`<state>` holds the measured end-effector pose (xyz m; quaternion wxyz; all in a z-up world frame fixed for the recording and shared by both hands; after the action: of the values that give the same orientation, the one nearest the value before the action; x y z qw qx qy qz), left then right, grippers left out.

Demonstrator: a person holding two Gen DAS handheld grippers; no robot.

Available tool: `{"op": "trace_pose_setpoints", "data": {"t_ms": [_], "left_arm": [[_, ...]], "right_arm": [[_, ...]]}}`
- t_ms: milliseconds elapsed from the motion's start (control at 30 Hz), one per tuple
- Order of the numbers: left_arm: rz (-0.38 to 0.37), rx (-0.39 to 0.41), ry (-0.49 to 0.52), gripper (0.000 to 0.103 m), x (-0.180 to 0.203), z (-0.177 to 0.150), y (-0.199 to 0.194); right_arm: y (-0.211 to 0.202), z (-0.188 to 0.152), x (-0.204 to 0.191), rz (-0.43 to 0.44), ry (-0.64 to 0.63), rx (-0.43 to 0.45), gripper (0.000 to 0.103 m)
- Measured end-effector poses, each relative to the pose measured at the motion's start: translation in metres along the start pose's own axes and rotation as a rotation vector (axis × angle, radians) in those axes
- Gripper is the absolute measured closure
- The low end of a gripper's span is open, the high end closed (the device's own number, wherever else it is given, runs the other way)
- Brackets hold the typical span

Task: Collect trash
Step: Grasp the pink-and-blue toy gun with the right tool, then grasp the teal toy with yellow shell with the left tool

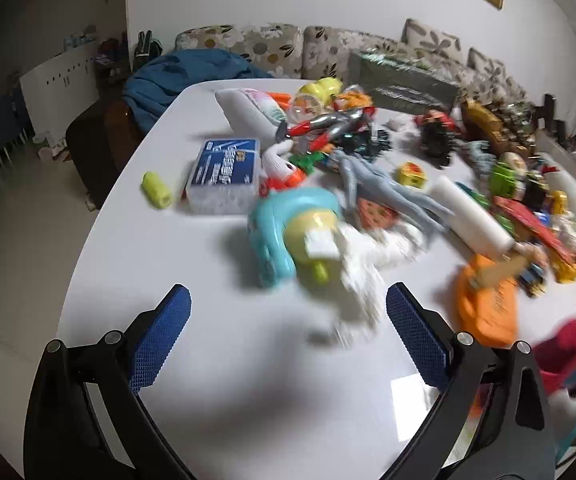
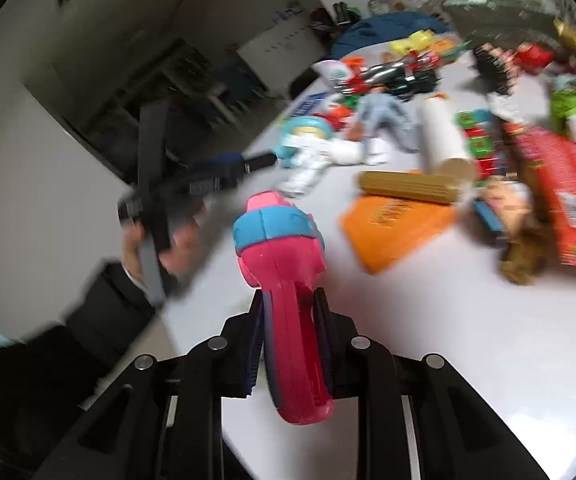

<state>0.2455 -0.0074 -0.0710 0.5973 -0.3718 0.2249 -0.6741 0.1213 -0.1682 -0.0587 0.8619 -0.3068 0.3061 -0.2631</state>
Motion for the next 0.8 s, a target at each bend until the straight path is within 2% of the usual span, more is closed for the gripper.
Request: {"op": "trace_pose_setpoints", "data": {"t_ms": [100,167,233,300,367,400,433,467,500,533,567,600,700,800], "left_arm": [[0.059,-0.021,0.017,0.007,-0.006,0.013,0.026],[0.072,-0.029,0.014,0.007,-0.01,0.02,0.035],[0.03,-0.06,-0.004,0.007,-0.01,0.027,0.045],[0.005,-0.078,-0.013,0.007,-0.007,0.033,0.053],[0.001,-0.094,0.004,0.007,-0.001,0.034,0.063],[0.006,-0.103,0.006,0.007,0.001,0.033,0.067],[0.017,-0.11,0.012,0.01,0.003,0.031,0.072],[0.038,-0.115,0.039,0.025,0.005,0.027,0.078],[0.04,-0.114,0.065,0.029,0.009,0.023,0.079],[0.026,-0.093,0.081,0.04,0.014,0.023,0.074],[0.025,-0.093,0.087,0.041,0.017,0.02,0.071],[0.032,-0.071,0.093,0.041,0.02,0.018,0.064],[0.029,0.014,0.105,0.041,0.024,0.015,0.034],[0.012,0.07,0.071,0.041,0.027,0.015,-0.001]], "right_arm": [[0.005,-0.006,0.01,-0.066,-0.045,-0.055,0.08],[0.016,-0.01,0.011,-0.096,-0.083,-0.113,0.08],[0.028,-0.006,0.01,-0.107,-0.118,-0.134,0.08],[0.033,-0.004,0.014,-0.117,-0.132,-0.135,0.076],[0.04,0.001,0.015,-0.131,-0.141,-0.128,0.064],[0.04,0.001,0.015,-0.139,-0.141,-0.125,0.064],[0.045,0.002,0.016,-0.15,-0.144,-0.127,0.064],[0.051,0.002,0.017,-0.158,-0.146,-0.14,0.067],[0.052,0.0,0.014,-0.155,-0.144,-0.14,0.068],[0.053,0.0,0.011,-0.147,-0.144,-0.133,0.072],[0.052,0.0,0.008,-0.144,-0.147,-0.132,0.081],[0.049,-0.001,0.006,-0.14,-0.141,-0.131,0.083],[0.048,-0.003,0.008,-0.076,-0.064,-0.122,0.084],[0.031,-0.009,0.006,0.05,0.058,-0.043,0.084]]}}
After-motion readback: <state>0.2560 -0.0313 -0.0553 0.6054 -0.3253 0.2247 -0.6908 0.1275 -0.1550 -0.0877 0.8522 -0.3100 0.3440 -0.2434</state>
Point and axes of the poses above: each gripper's, at about its wrist camera, not at the fingertips, and y roughly the way its jaws point, x to its right, z to its top, the point moved 9 cm from there along y, roughly the way its jaws point, and after that the axes turned 15 degrees about -y, right-handed, at the moved point
